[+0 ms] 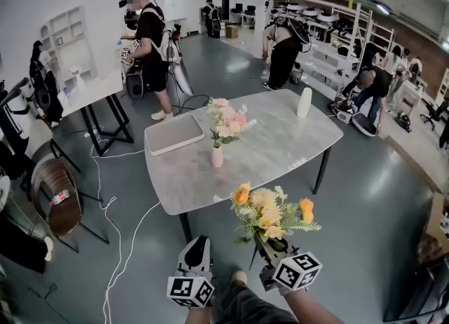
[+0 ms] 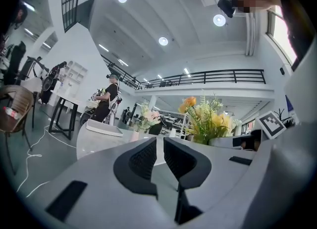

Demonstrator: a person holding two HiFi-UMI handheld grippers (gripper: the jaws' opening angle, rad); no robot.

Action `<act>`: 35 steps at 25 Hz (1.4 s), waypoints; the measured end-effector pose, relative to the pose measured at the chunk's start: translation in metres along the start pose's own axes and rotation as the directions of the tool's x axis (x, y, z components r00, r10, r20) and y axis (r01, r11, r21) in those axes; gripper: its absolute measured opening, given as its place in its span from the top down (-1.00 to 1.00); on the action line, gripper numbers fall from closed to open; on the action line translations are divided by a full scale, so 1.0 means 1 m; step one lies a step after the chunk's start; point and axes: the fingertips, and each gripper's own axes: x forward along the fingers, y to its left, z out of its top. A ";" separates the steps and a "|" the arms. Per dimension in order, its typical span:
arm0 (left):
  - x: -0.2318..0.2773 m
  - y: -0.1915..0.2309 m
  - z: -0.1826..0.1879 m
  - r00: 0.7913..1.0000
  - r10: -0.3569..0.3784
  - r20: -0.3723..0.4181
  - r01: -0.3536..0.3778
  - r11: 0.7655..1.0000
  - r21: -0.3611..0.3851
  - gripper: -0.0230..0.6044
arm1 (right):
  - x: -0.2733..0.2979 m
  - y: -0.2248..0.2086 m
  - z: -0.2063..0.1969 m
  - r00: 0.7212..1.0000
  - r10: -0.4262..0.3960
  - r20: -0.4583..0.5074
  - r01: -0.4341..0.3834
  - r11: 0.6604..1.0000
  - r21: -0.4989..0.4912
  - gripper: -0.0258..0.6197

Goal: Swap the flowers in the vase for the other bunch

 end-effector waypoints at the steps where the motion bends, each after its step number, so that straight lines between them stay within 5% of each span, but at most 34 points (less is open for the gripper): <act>1: 0.006 0.000 0.001 1.000 -0.005 0.000 0.005 1.000 0.001 0.75 | 0.003 -0.004 0.002 1.000 -0.006 0.001 0.006 1.000 0.003 0.63; 35: 0.170 0.059 -0.009 0.998 -0.032 -0.063 0.031 0.999 -0.018 0.75 | 0.131 -0.115 0.032 0.993 -0.119 -0.016 0.119 0.992 0.047 0.63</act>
